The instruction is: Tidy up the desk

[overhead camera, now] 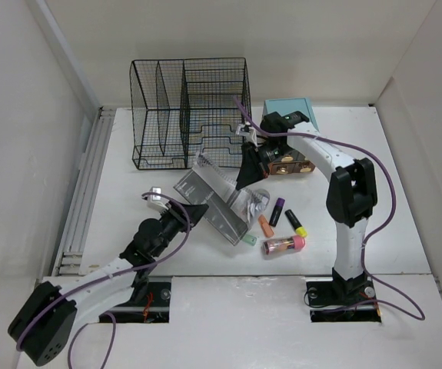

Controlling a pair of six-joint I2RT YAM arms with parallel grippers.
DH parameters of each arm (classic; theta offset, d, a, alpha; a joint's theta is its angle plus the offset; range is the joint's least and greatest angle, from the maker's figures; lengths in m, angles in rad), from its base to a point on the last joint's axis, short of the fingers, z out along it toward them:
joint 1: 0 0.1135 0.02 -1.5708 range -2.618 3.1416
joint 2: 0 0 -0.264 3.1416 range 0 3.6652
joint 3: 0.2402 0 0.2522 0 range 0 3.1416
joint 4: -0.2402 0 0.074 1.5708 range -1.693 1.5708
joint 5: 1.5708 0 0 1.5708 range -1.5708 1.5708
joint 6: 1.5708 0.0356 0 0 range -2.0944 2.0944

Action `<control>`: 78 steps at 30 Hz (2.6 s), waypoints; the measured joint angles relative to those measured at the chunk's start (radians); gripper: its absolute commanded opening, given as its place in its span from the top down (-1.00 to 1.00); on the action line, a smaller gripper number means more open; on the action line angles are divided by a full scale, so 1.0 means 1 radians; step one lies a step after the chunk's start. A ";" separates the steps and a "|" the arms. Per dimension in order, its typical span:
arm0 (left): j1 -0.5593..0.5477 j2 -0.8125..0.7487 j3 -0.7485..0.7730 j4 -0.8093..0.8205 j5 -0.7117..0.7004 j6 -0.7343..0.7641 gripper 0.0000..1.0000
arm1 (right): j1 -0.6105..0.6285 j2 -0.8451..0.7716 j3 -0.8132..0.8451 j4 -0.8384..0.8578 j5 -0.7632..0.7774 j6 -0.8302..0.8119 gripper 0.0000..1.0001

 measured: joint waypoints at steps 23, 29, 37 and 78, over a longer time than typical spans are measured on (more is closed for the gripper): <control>0.000 0.152 0.000 0.110 0.011 0.020 0.50 | 0.014 -0.010 -0.014 -0.013 0.013 -0.003 1.00; 0.000 0.183 0.000 0.130 0.004 0.020 1.00 | 0.017 -0.020 -0.018 -0.014 0.014 -0.003 1.00; 0.000 0.099 0.000 0.075 0.015 0.056 1.00 | 0.017 -0.020 -0.018 -0.014 0.012 -0.005 0.92; 0.021 0.371 1.462 -1.062 -0.321 0.917 1.00 | -0.114 -0.739 -0.474 0.887 0.932 0.526 -1.00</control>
